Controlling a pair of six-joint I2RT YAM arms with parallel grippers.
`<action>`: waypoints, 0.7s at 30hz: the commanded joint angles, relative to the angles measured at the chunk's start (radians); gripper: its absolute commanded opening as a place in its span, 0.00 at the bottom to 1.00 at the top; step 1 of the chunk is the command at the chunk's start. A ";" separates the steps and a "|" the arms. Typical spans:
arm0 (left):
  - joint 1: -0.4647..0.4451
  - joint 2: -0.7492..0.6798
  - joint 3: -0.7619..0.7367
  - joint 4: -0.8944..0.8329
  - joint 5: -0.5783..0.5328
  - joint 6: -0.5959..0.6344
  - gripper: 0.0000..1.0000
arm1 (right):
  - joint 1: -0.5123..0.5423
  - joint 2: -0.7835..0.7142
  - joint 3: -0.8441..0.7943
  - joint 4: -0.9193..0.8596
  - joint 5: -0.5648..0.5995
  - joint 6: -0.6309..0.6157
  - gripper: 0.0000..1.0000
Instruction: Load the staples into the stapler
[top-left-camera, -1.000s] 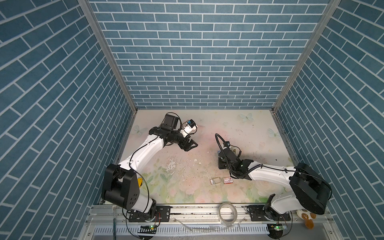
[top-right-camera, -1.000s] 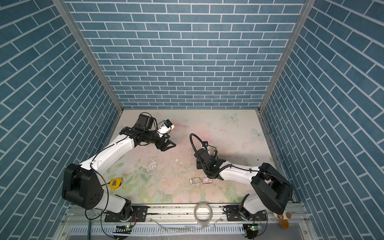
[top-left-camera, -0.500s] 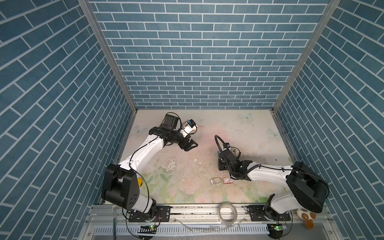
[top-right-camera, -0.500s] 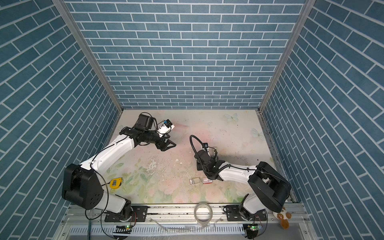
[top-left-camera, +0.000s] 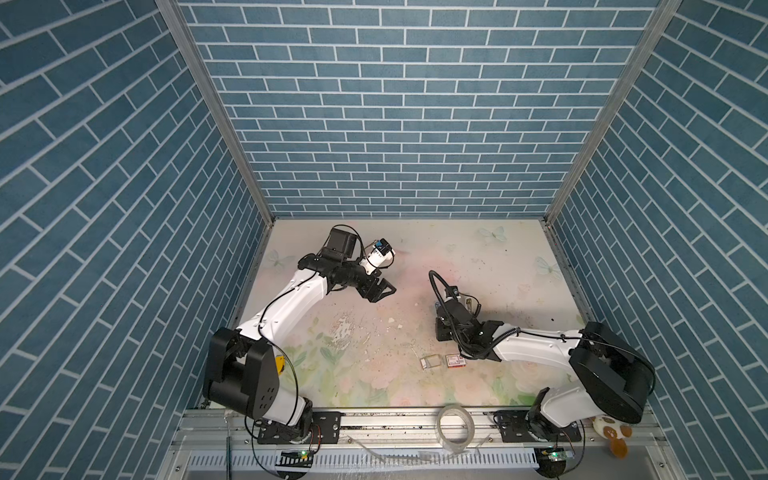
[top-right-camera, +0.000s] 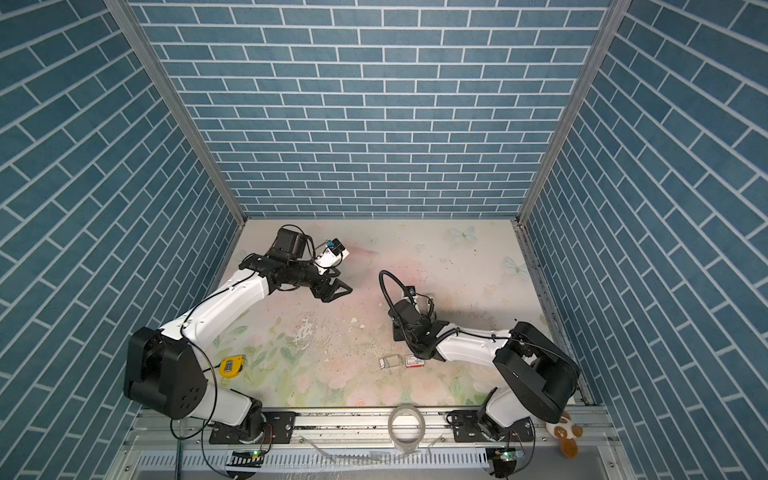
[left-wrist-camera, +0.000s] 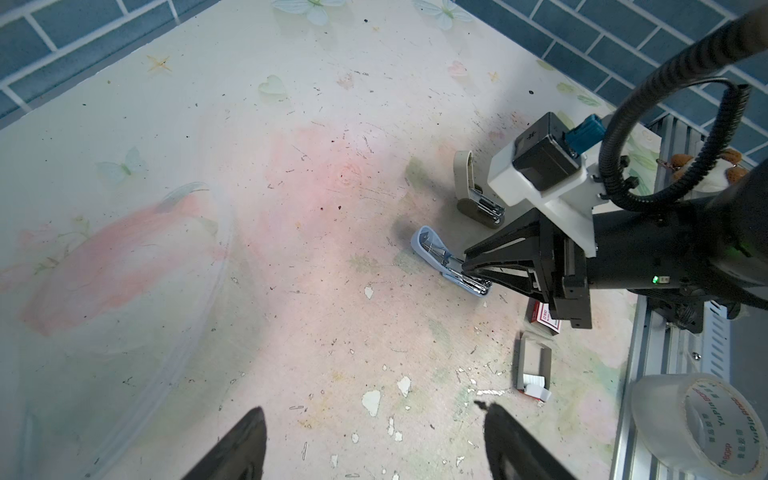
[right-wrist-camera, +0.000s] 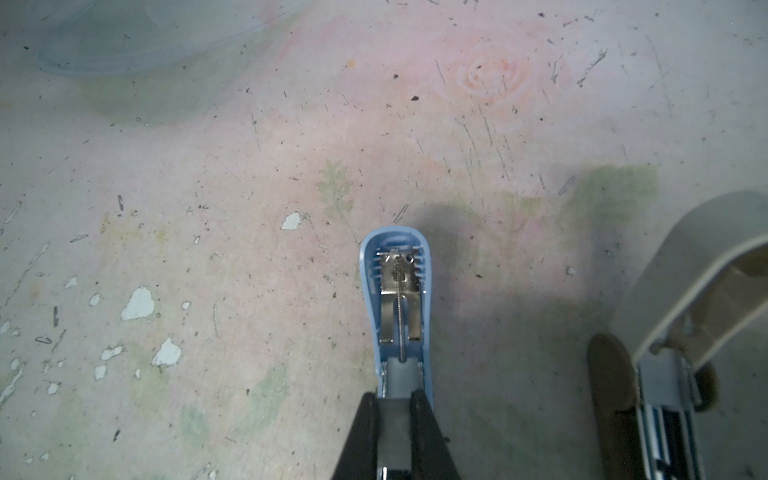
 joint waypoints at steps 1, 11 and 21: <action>-0.005 0.007 -0.014 0.002 0.010 -0.004 0.83 | -0.002 -0.008 -0.024 -0.004 0.017 0.015 0.11; -0.004 0.008 -0.014 0.001 0.009 -0.003 0.83 | -0.003 -0.008 -0.036 0.009 0.011 0.019 0.11; -0.005 0.013 -0.014 0.002 0.010 -0.004 0.83 | -0.003 -0.013 -0.038 0.003 0.008 0.028 0.11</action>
